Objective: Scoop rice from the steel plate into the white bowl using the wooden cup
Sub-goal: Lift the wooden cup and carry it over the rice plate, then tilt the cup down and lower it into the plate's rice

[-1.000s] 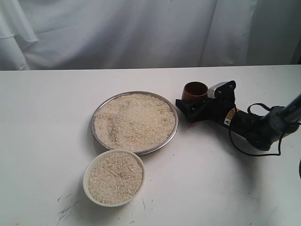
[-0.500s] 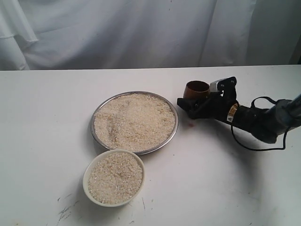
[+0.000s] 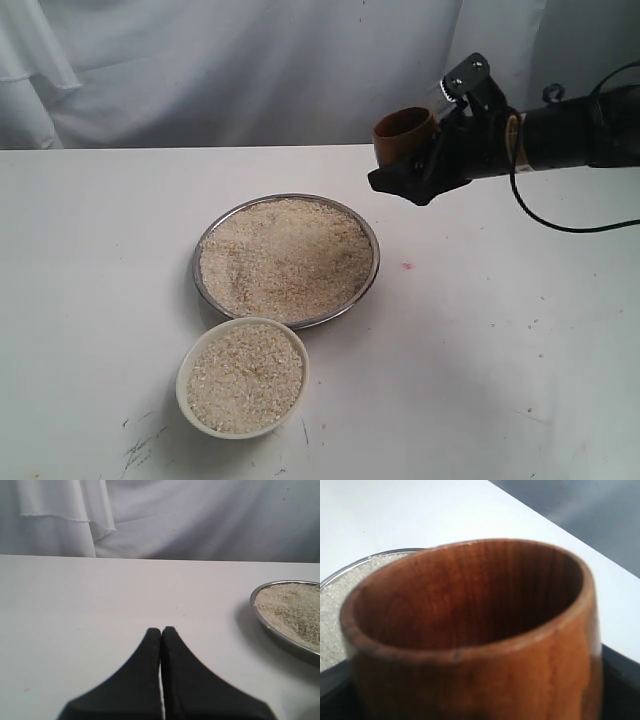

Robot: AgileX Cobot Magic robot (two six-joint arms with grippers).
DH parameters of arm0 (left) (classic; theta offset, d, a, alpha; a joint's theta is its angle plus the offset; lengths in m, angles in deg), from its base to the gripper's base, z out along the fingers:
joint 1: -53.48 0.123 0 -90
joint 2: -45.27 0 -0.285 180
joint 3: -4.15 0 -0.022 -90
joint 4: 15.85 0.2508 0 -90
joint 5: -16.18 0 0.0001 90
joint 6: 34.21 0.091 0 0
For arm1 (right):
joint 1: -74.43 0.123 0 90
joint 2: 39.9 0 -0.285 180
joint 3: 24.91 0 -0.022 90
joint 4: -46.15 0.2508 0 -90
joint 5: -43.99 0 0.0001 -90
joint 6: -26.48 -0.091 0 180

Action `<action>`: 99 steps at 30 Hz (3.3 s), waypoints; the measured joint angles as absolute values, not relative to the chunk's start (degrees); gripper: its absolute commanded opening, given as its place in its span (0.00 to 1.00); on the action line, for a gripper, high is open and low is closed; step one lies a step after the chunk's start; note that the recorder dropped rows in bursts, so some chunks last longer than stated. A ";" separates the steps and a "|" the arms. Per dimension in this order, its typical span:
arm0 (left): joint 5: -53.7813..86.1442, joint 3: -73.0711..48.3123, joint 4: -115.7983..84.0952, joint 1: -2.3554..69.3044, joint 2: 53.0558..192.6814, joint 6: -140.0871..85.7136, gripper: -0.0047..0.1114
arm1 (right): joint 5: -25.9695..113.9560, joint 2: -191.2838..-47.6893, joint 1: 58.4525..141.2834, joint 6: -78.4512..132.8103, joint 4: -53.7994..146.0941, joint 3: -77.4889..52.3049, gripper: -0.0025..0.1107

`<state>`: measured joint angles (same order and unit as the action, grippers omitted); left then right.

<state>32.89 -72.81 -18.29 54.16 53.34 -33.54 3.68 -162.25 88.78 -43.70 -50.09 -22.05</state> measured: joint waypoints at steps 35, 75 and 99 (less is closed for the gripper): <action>32.89 -72.81 -18.29 54.16 53.34 -33.54 0.04 | 20.28 -150.37 100.23 -4.75 -14.65 -7.11 0.02; 32.89 -72.81 -18.29 54.16 53.34 -33.54 0.04 | 75.07 -155.85 115.02 74.67 38.35 -26.15 0.02; 32.89 -72.81 -18.29 54.16 53.34 -33.54 0.04 | 67.02 -160.87 115.02 74.02 3.70 -27.21 0.02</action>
<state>32.89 -72.81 -18.29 54.16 53.34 -33.54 67.02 -160.87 115.02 74.02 3.70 -27.21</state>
